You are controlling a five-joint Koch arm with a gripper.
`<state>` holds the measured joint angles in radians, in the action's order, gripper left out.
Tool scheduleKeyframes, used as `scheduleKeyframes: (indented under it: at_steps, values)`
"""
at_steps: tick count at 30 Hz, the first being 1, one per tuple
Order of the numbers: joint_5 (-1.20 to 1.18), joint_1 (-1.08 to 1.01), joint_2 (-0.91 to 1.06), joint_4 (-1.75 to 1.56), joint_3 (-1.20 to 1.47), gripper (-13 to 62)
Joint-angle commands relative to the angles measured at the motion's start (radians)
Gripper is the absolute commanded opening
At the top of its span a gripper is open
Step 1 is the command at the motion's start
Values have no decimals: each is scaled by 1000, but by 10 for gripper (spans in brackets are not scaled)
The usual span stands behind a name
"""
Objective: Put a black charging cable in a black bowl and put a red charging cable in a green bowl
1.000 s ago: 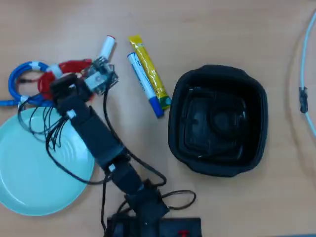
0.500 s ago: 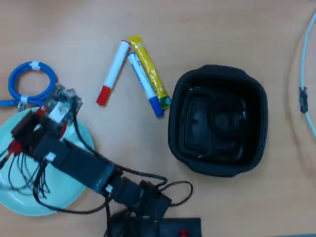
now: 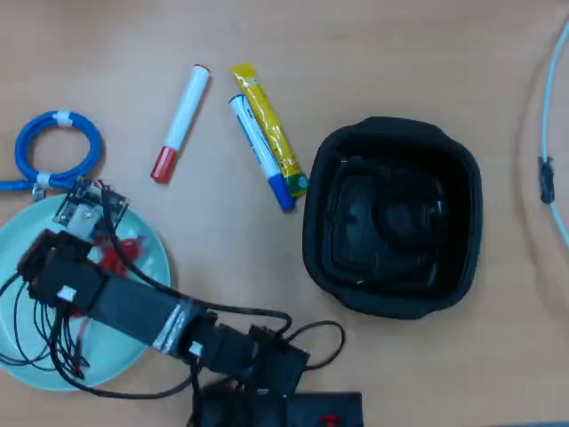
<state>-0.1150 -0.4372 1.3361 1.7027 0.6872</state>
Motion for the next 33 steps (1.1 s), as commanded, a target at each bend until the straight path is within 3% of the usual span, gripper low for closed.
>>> scheduleKeyframes:
  at_steps: [1,4,14,25,33]
  values:
    - [-20,12,67,-2,-18,280]
    - [-20,11,69,-2,-18,308]
    - [-20,-46,80,6,17,301]
    - [-11,-627,69,-5,18,298]
    - [164,-927,-144,-5,35,308]
